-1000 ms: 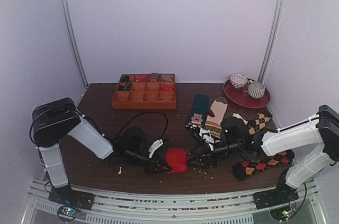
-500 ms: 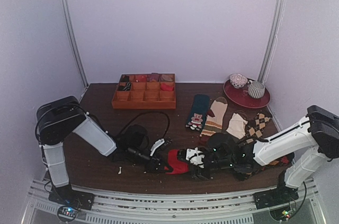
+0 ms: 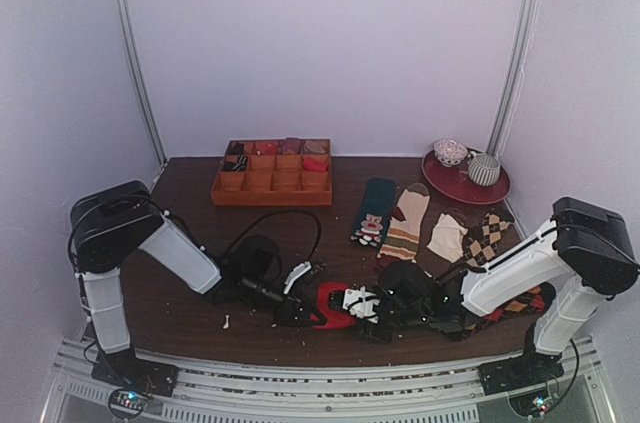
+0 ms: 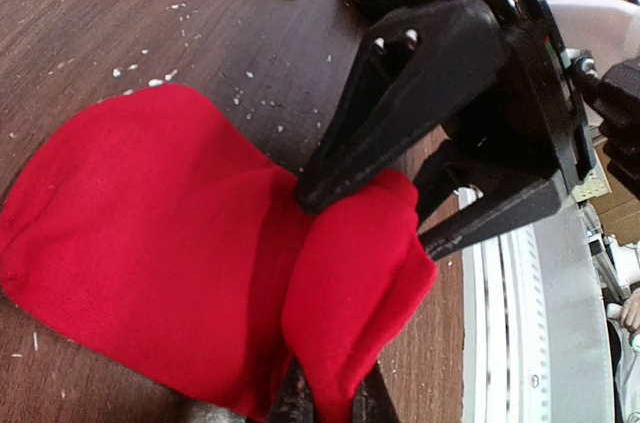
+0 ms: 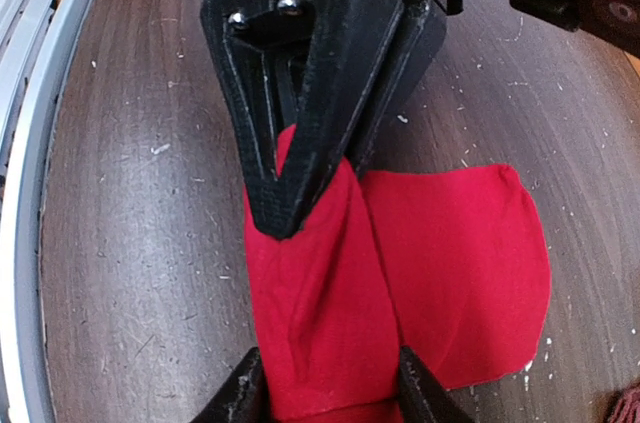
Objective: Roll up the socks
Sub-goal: Roll the sock at the center of the board.
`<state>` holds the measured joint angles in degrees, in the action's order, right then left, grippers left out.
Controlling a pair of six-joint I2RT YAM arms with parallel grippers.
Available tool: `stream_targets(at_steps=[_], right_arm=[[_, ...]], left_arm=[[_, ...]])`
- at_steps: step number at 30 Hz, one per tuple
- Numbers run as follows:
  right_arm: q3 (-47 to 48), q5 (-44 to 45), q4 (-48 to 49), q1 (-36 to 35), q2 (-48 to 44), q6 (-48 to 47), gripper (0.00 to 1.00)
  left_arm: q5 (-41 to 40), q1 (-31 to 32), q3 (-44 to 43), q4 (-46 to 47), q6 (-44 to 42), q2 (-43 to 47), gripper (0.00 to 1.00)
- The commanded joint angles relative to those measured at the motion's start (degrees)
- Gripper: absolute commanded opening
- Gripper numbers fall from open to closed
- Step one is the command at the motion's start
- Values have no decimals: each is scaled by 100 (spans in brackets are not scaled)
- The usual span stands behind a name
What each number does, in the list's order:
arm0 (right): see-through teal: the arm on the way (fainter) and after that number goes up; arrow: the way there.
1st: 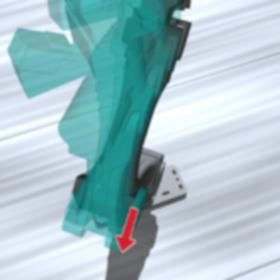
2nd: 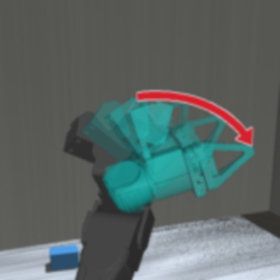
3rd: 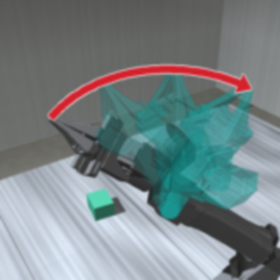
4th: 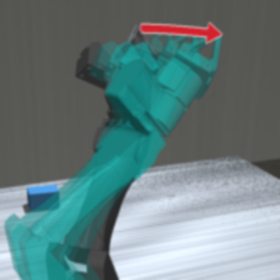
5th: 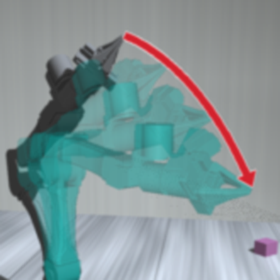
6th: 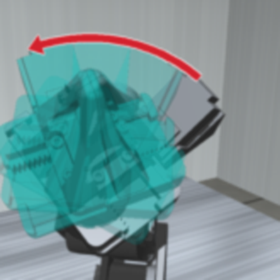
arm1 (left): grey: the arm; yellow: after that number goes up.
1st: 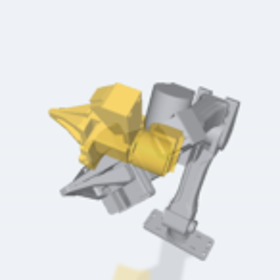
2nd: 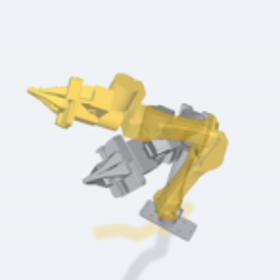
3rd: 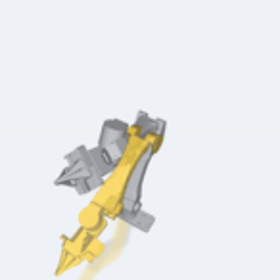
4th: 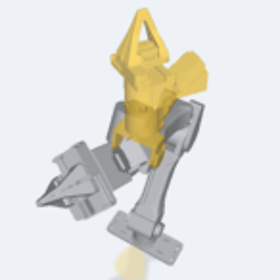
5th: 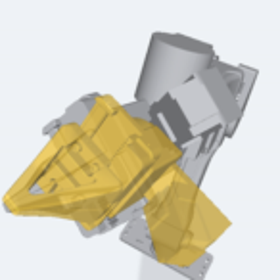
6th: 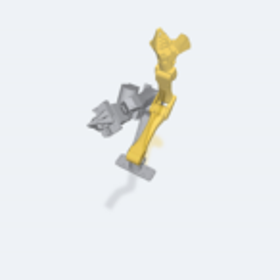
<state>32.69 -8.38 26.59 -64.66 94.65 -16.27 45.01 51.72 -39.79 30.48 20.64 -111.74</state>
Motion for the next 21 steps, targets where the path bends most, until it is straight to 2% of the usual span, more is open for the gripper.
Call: stream_targets(at_steps=[1,5,8,10,14,15,16,17,19,21], right_arm=[[88,32,89,-51,99,265,35],[259,-220,-201,-53,205,574,23],[369,-421,-497,-29,306,851,21],[338,-781,-584,72,360,1132,21],[233,-1545,-607,399,505,1807,21],[229,-1735,-627,483,563,1951,21],[234,-1916,-652,548,608,2079,21],[266,-2074,-703,636,694,2226,21],[438,-2402,-893,762,909,2549,20],[624,-2827,-1112,852,1164,2793,20]], left_arm=[[-428,53,306,-1742,-8,-587,0],[-524,40,235,-1716,12,-595,0],[-789,40,251,-1609,-11,-443,13],[-1065,45,366,-1309,-79,-51,27],[-1630,44,1154,87,-430,1252,34],[-1744,64,1356,461,-582,1604,45],[-1844,99,1553,804,-748,1971,64],[-1943,146,1714,1079,-969,2281,68],[-2065,250,1836,1317,-1432,2727,68],[-2169,343,1770,1261,-1834,2805,67]])
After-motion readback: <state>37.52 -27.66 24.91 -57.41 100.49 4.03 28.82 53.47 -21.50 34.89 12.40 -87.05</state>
